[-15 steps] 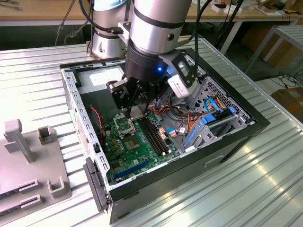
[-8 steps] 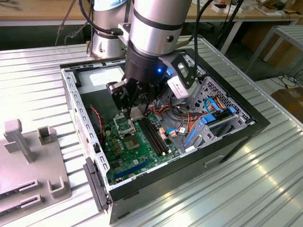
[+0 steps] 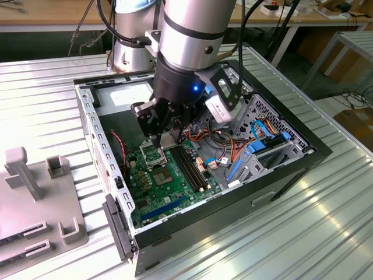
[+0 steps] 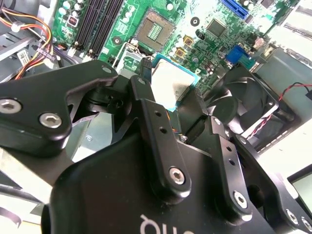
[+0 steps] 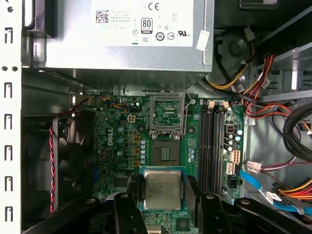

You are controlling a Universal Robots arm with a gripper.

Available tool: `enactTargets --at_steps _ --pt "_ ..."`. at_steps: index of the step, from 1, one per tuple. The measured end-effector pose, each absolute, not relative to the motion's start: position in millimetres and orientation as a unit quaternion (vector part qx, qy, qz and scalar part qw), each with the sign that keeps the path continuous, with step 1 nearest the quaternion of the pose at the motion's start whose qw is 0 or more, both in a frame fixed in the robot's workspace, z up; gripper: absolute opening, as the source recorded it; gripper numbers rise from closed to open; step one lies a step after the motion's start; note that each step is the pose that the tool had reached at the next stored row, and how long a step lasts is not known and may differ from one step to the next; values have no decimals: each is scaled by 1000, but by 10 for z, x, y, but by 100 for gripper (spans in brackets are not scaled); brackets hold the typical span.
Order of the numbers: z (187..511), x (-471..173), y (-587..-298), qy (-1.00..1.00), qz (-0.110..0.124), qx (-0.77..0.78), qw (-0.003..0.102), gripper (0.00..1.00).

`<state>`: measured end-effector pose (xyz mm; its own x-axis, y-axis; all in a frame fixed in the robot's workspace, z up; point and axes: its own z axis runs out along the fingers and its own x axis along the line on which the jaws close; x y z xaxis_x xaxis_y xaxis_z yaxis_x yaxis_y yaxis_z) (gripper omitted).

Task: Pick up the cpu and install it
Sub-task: 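Place the cpu into insertion slot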

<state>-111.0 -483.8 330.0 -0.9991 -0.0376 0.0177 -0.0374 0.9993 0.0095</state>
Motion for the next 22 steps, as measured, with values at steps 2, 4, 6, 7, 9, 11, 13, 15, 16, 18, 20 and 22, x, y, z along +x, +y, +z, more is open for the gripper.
enactTargets --at_steps 2,4,6,7,9,11,13,15,16,18,20,22 --pt "3293 -1109 -4838 -1000 -5 19 9 47" --pt "3288 -1109 -4837 -1000 -5 19 9 47" --pt "3281 -1110 -4838 -1000 -5 19 9 47" --pt "3278 -1109 -4838 -1000 -5 19 9 47" --pt "3263 -1109 -4837 -1000 -5 19 9 47" --pt "3248 -1109 -4837 -1000 -5 19 9 47" --pt "3240 -1109 -4838 -1000 -5 19 9 47" --pt "3233 -1110 -4837 -1000 -5 19 9 47" --pt "3230 -1110 -4837 -1000 -5 19 9 47" --pt "3218 -1110 -4838 -1000 -5 19 9 47" --pt "3213 -1110 -4838 -1000 -4 19 9 47" --pt "3207 -1109 -4838 -1000 -5 19 9 47"
